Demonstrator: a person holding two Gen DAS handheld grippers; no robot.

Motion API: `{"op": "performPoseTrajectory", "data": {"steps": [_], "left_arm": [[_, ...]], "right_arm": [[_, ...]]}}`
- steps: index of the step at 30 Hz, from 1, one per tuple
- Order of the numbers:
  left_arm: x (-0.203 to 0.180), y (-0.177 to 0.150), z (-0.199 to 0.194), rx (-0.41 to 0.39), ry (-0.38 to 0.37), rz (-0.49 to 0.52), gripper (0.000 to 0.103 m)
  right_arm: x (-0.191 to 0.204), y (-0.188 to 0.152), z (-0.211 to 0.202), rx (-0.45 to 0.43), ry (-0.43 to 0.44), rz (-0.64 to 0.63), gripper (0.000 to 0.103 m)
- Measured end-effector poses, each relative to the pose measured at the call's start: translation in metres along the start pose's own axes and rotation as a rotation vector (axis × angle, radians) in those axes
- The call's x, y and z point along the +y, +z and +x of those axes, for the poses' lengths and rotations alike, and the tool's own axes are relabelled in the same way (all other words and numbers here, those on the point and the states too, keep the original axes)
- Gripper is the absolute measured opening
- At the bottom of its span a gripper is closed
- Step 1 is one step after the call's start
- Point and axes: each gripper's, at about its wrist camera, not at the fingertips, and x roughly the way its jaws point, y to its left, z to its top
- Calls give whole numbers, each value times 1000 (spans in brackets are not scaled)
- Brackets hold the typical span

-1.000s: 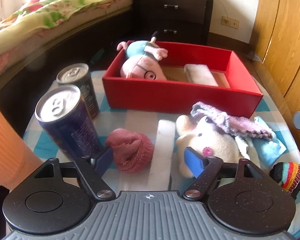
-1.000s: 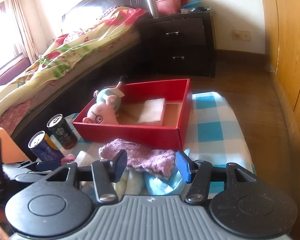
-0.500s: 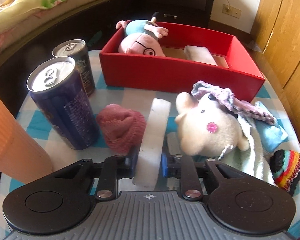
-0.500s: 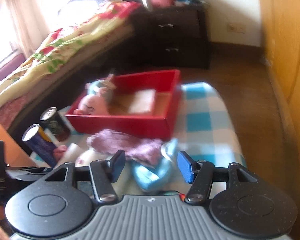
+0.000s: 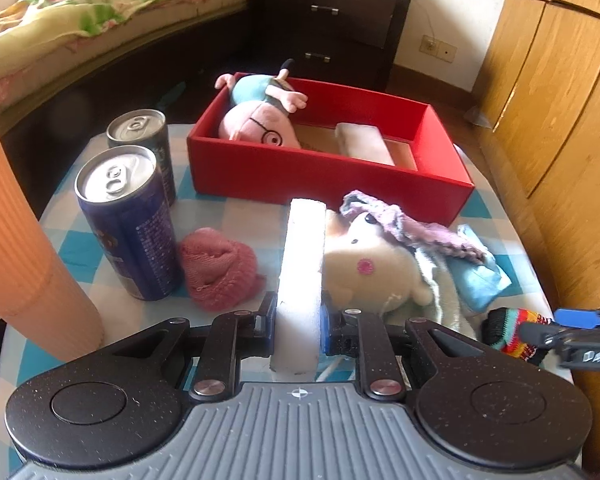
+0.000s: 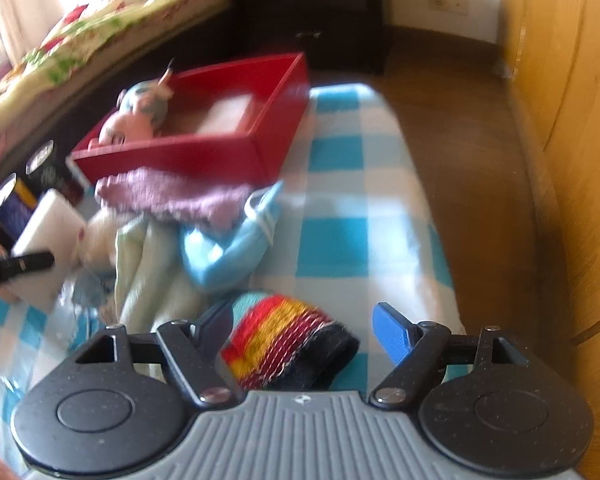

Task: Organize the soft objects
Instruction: 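Grasp the white foam strip with the left tool while the right tool grasps the striped sock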

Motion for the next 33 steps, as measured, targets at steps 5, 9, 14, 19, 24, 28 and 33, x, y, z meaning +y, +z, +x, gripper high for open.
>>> {"op": "performPoseTrajectory", "data": {"steps": [5,9,14,19,24,28,33], "left_arm": [[-1,1,1,1,-10,1,19],[1,0,-1,2,-12,-4,19],[-2,-1,-1,5,-16,6,19],[-4,-2,-1,10,-16,24,19],[-4,-6,-4,18,-16,26,19],[-4,-10,-4,32,-14,35,20],[-6,-13,-3,41,-16,47,21]], "right_arm": [[5,-7,14,41,-9,-36,56],[7,-9,16,40,-11,-41,56],[13,-9,16,56,17,-45,38],[18,-12,15,81,54,-43,23],[23,-13,10,78,72,-39,1],[23,-12,9,82,86,-30,0],[19,-13,11,93,99,6,0]]}}
